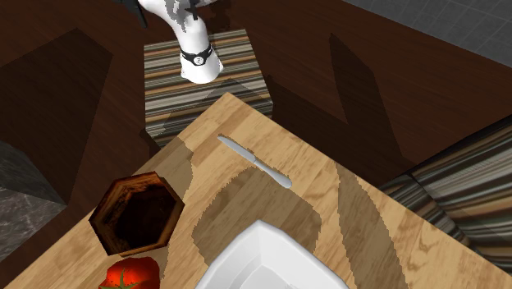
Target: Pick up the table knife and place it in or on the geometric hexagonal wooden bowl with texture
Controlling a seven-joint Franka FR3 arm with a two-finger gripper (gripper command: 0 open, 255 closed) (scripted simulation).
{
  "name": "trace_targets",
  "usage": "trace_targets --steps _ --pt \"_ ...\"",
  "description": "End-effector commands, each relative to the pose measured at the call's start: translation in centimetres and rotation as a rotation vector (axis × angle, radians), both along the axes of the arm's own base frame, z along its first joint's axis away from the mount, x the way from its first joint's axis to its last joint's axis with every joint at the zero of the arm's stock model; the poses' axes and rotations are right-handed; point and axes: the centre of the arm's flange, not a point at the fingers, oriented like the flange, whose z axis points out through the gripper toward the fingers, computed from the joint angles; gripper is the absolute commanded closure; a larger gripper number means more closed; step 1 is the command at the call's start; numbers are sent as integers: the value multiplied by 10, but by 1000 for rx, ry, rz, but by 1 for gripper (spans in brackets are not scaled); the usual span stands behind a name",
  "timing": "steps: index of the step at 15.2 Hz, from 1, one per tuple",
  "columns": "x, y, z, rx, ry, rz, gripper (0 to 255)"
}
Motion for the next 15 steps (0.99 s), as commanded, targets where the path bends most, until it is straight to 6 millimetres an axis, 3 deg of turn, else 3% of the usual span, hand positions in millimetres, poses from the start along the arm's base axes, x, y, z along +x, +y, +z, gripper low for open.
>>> trace_targets --steps 1,15 --pt "0 0 0 0 0 0 0" --pt "112 45 -131 -8 -57 316 0"
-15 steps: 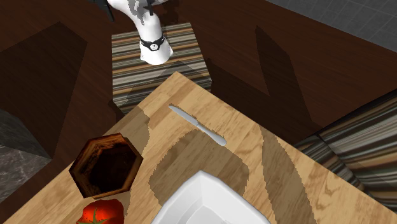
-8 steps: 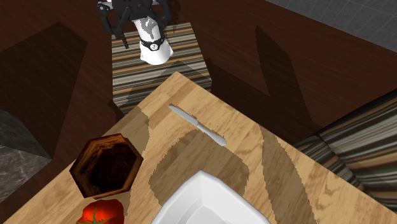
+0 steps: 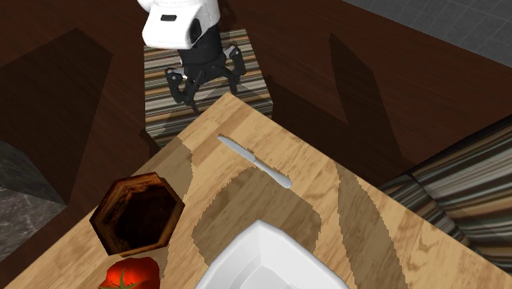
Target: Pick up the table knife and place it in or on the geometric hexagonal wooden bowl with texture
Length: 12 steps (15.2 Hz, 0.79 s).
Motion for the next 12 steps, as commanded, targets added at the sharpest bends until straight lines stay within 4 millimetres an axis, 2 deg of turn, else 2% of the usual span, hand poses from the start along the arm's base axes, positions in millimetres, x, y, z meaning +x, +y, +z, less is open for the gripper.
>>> trace_targets --steps 1,10,12 --pt "15 7 -21 -2 -10 47 0" --pt "80 55 -102 -7 -47 250 0" --pt "82 56 -108 -7 -48 254 0"
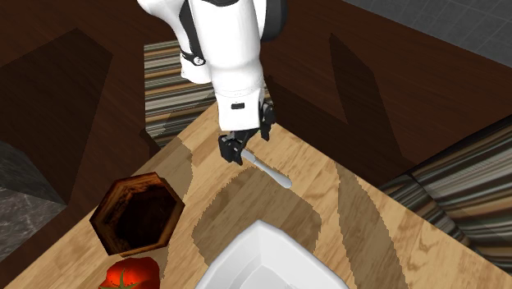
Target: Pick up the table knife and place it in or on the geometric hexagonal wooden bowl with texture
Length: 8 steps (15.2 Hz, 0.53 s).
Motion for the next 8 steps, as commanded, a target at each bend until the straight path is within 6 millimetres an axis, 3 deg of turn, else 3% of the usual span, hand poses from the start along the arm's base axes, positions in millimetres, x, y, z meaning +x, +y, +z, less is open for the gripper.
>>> trace_targets --steps 1,6,8 --pt "4 2 -10 0 -2 7 0" --pt "10 4 -39 0 -2 7 0" --pt "10 4 -39 0 -2 7 0"
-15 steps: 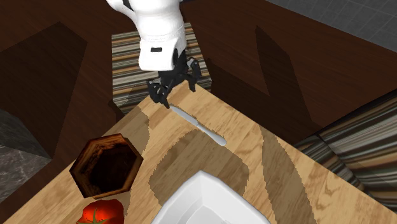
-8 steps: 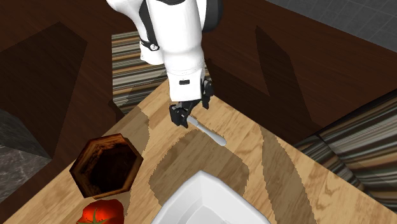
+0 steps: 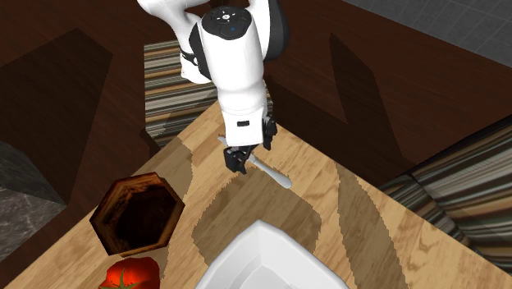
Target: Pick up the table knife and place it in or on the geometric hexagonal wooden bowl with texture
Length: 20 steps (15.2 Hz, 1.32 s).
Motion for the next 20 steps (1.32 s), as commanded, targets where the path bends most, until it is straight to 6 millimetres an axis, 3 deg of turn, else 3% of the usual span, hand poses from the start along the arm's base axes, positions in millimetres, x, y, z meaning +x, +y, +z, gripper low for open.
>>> trace_targets --steps 1,6,7,15,20 --pt "0 0 -2 0 -1 0 0" --pt "0 0 -1 0 -1 0 0" --pt "0 0 -1 0 -1 0 255" --pt "1 2 -3 0 -1 0 255" --pt "0 0 20 0 -1 0 255"
